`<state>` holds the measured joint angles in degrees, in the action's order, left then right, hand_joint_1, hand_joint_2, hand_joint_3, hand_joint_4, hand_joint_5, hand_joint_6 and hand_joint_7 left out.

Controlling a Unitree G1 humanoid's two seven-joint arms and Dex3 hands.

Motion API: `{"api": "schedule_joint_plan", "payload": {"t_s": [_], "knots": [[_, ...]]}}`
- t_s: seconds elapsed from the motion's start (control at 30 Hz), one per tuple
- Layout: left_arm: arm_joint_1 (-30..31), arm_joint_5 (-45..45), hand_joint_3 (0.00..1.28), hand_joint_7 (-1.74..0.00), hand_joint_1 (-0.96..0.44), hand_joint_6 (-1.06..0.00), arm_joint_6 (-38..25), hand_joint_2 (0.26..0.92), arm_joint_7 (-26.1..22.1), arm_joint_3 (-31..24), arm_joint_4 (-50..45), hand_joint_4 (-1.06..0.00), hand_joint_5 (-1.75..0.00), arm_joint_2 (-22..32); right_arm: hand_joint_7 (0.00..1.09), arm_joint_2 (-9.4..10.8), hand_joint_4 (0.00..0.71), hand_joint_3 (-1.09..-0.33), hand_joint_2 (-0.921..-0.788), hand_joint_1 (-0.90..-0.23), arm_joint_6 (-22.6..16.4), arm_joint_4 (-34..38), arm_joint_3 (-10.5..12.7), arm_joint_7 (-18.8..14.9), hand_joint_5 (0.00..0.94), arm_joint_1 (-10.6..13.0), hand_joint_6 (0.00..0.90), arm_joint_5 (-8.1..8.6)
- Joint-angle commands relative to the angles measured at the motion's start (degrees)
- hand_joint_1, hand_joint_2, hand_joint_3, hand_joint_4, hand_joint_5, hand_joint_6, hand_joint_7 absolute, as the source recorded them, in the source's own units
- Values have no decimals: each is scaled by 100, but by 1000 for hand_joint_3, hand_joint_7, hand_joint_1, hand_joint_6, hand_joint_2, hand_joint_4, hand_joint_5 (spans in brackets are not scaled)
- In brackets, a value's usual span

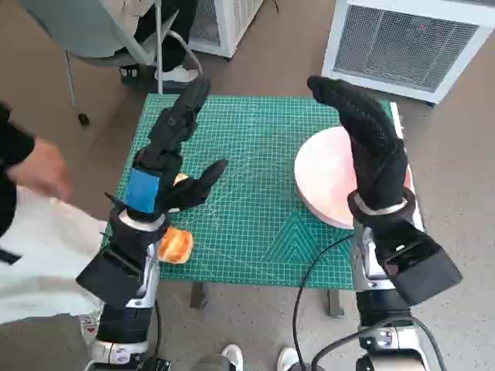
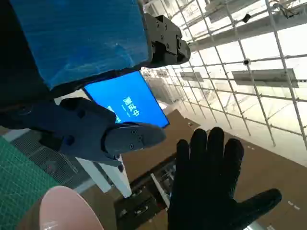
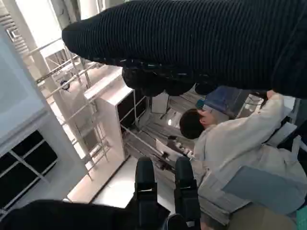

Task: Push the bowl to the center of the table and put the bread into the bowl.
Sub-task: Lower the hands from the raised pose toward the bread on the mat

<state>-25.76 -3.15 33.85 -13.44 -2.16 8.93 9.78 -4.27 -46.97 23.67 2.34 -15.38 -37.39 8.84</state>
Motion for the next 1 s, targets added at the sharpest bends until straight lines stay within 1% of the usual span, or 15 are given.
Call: {"api": "schedule_joint_plan", "payload": {"t_s": [0.03, 0.2, 0.57, 0.7, 0.77, 0.9, 0.97, 1.0], "knots": [[-75, -96, 427, -177, -354, -259, -37, 921, -68, 12, 26, -218, -1, 22, 759, 3, 247, -764, -921, -523, 35, 54, 22, -10, 208, 140, -1, 5], [-69, -142, 429, -180, -353, -256, -72, 921, -111, 15, 4, -217, 0, 18, 758, 2, 247, -766, -921, -518, 27, 60, 26, 16, 207, 144, -1, -35], [-45, -239, 428, -187, -357, -252, -79, 921, -180, 2, -14, -218, -1, 22, 758, -14, 249, -769, -921, -515, -1, 122, 52, 19, 203, 133, -1, -46], [-26, -247, 427, -189, -359, -251, -66, 921, -196, 2, -22, -219, -1, 11, 758, -66, 251, -765, -921, -525, -36, 181, 115, -10, 202, 138, -1, 19], [-18, -247, 426, -190, -360, -251, -60, 921, -196, 5, -22, -219, -1, 4, 751, -122, 253, -758, -921, -535, -85, 242, 179, -22, 202, 149, -1, 43], [11, -263, 424, -191, -363, -250, -53, 921, -198, 2, -25, -219, -1, -7, 729, -365, 259, -745, -921, -549, -290, 664, 483, -18, 199, 89, -1, 131], [26, -257, 423, -192, -364, -250, -39, 921, -193, 0, -24, -219, -1, -13, 725, -467, 260, -745, -921, -549, -389, 894, 639, 93, 198, 44, -1, 83], [36, -258, 423, -192, -364, -250, -31, 921, -192, -5, -22, -219, -1, -11, 723, -528, 261, -747, -921, -548, -445, 1046, 754, 235, 197, 22, -1, 6]]}}
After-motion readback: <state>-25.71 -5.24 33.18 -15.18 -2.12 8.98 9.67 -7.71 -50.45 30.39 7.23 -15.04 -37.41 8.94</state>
